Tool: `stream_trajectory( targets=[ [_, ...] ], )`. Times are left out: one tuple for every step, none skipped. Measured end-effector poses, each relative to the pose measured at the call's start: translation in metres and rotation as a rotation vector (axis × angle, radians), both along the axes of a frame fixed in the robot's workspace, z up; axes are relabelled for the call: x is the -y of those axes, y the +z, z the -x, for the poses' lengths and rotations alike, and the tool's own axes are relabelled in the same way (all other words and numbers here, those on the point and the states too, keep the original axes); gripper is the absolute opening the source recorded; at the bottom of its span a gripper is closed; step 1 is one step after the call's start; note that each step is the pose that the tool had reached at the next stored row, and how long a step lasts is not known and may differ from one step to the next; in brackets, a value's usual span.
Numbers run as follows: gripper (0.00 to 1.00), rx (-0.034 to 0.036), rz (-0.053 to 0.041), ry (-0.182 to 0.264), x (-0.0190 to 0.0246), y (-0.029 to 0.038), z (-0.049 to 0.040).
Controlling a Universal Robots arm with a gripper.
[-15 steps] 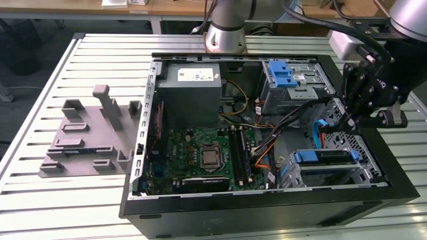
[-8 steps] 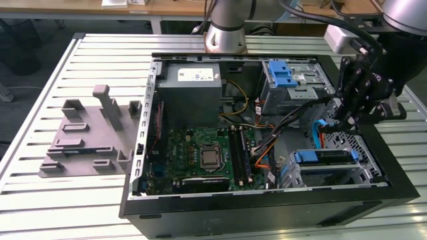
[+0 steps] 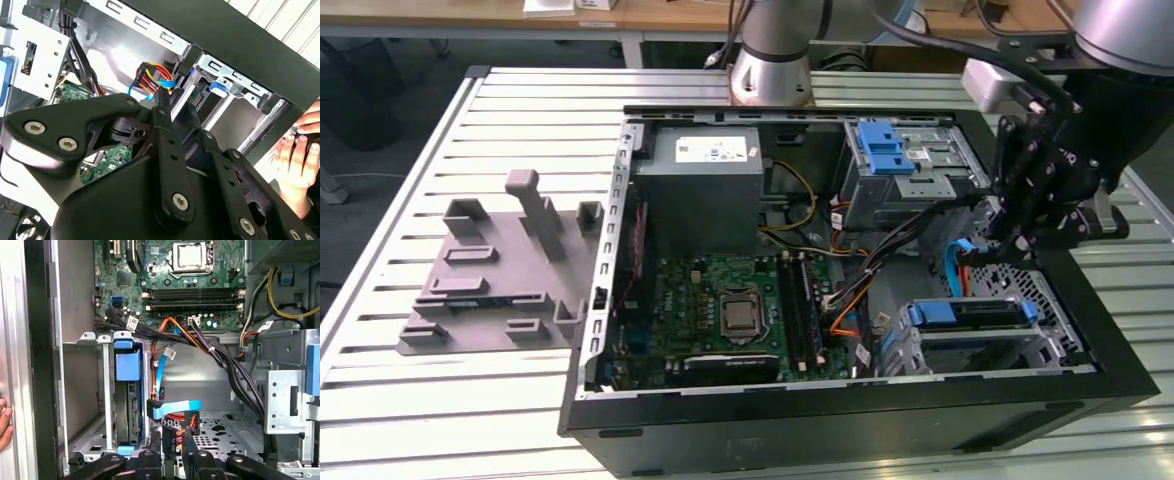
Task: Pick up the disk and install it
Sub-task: 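Insert the first disk wire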
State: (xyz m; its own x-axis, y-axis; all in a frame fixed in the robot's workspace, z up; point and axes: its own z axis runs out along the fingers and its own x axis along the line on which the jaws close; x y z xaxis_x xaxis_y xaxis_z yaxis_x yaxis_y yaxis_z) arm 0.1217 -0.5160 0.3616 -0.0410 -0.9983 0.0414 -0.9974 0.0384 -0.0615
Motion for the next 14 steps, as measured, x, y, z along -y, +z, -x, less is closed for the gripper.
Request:
stream_trajectory(
  targets=[
    [0.31, 0.0040, 0.0004, 0.000, 0.0000, -0.0008, 0.0007],
    [0.31, 0.0079, 0.0009, 0.000, 0.0000, -0.0015, 0.0016],
    [0.31, 0.0123, 0.0015, 0.000, 0.0000, -0.0023, 0.0029],
    [0.31, 0.0165, 0.0019, 0.000, 0.0000, -0.0028, 0.0041],
    [0.31, 0.0197, 0.0025, 0.000, 0.0000, -0.0031, 0.0048],
    [0.29, 0.0212, 0.0045, 0.000, -0.0004, -0.0033, 0.0048],
    [0.29, 0.0216, 0.0070, 0.000, -0.0008, -0.0037, 0.0047],
    [0.23, 0.0219, 0.0097, 0.000, -0.0011, -0.0044, 0.0047],
    [0.16, 0.0220, 0.0125, 0.000, -0.0012, -0.0052, 0.0048],
    [0.16, 0.0221, 0.0152, 0.000, -0.0013, -0.0059, 0.0048],
    [0.11, 0.0220, 0.0177, 0.000, -0.0013, -0.0063, 0.0048],
    [0.11, 0.0220, 0.0192, 0.000, -0.0012, -0.0065, 0.0048],
    [0.11, 0.0220, 0.0202, 0.000, -0.0012, -0.0065, 0.0048],
    [0.11, 0.0220, 0.0210, 0.000, -0.0012, -0.0066, 0.0048]
  ],
)
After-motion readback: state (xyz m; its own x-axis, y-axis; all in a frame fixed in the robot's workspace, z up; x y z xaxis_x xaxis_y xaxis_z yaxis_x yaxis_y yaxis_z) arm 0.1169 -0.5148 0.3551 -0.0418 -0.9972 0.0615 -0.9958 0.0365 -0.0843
